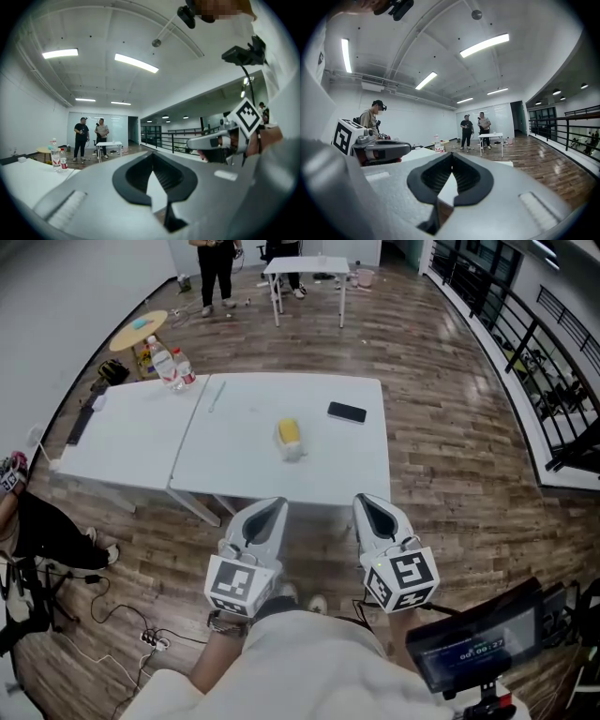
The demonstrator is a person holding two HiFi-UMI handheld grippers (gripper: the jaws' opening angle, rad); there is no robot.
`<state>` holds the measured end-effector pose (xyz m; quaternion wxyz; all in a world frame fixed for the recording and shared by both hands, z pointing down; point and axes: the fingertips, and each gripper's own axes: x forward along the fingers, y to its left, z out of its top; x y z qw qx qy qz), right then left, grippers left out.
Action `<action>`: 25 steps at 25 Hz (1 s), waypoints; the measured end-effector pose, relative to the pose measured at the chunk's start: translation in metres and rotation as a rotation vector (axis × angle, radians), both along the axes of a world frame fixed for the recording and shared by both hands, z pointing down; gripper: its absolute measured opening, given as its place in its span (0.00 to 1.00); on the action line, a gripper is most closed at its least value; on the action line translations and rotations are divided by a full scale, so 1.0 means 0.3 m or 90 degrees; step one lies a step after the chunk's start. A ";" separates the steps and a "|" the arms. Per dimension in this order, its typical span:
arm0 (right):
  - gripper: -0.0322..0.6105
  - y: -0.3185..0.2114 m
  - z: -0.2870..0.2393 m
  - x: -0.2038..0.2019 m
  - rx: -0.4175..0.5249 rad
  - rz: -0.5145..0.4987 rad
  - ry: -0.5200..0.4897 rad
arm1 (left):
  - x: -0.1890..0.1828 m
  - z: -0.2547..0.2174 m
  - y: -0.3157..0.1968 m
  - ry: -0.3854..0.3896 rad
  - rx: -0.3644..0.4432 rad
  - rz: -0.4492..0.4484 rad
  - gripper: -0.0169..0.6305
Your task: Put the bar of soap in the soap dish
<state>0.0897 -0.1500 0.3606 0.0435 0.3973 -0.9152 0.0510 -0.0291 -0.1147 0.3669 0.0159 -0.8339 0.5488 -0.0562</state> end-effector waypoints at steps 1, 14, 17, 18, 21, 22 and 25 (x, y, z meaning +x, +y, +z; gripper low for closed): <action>0.05 0.004 -0.003 -0.005 0.001 0.001 0.000 | -0.005 -0.002 0.004 0.000 0.001 0.001 0.04; 0.05 0.021 -0.032 -0.075 0.008 0.019 0.007 | -0.082 -0.028 0.012 0.006 0.009 0.015 0.04; 0.05 0.032 -0.032 -0.099 0.008 0.019 0.010 | -0.098 -0.027 0.021 0.006 0.009 0.020 0.04; 0.05 0.033 -0.031 -0.100 0.007 0.019 0.012 | -0.099 -0.027 0.021 0.007 0.010 0.021 0.04; 0.05 0.041 -0.028 -0.111 0.005 0.020 0.018 | -0.112 -0.025 0.028 0.013 0.009 0.022 0.04; 0.05 0.047 -0.028 -0.122 0.005 0.021 0.021 | -0.124 -0.022 0.035 0.015 0.009 0.022 0.04; 0.05 0.068 -0.029 -0.153 0.007 0.021 0.028 | -0.154 -0.012 0.055 0.014 0.007 0.023 0.04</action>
